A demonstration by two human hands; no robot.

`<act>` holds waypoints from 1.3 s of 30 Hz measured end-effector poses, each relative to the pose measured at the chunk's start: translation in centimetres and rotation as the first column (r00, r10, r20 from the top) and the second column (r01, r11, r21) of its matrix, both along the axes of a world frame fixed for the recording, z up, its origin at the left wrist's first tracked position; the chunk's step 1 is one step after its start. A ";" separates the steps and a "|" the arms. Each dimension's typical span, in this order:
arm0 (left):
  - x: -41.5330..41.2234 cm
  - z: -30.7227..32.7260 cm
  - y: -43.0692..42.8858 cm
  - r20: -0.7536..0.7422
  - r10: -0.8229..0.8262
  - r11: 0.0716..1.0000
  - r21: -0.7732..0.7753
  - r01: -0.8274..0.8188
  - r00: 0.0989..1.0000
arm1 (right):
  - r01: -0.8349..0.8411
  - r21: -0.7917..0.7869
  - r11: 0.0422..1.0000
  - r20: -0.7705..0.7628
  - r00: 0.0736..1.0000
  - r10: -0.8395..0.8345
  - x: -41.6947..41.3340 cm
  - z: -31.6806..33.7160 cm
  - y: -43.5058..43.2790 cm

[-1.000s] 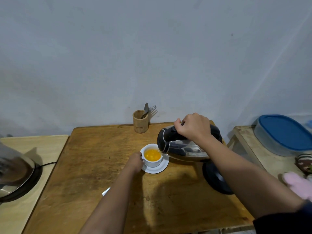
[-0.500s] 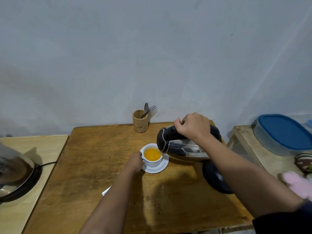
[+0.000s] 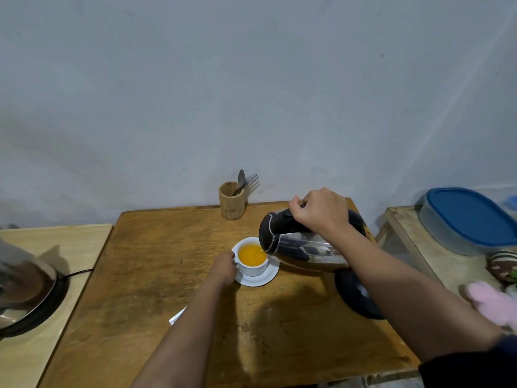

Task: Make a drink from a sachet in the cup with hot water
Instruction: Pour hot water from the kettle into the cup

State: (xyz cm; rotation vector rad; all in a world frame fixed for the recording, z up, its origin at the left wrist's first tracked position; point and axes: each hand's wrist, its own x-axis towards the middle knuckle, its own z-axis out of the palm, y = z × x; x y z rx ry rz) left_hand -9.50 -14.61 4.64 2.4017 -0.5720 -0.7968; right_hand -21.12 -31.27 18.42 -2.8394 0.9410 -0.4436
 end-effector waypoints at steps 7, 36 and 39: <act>0.1 0.1 0.0 -0.016 0.014 1.000 -0.018 -0.014 1.000 | 0.010 0.009 1.000 0.002 1.000 -0.010 0.2 -0.3 0.3; 0.7 -0.5 0.1 0.012 -0.064 0.998 0.015 0.064 0.998 | 0.323 0.346 0.881 0.221 0.884 -0.411 -2.8 -0.5 -0.9; 0.9 -1.1 0.2 0.010 -0.068 0.997 -0.022 0.068 0.998 | 0.421 0.522 0.742 0.224 0.771 -0.596 -5.0 -0.6 -2.1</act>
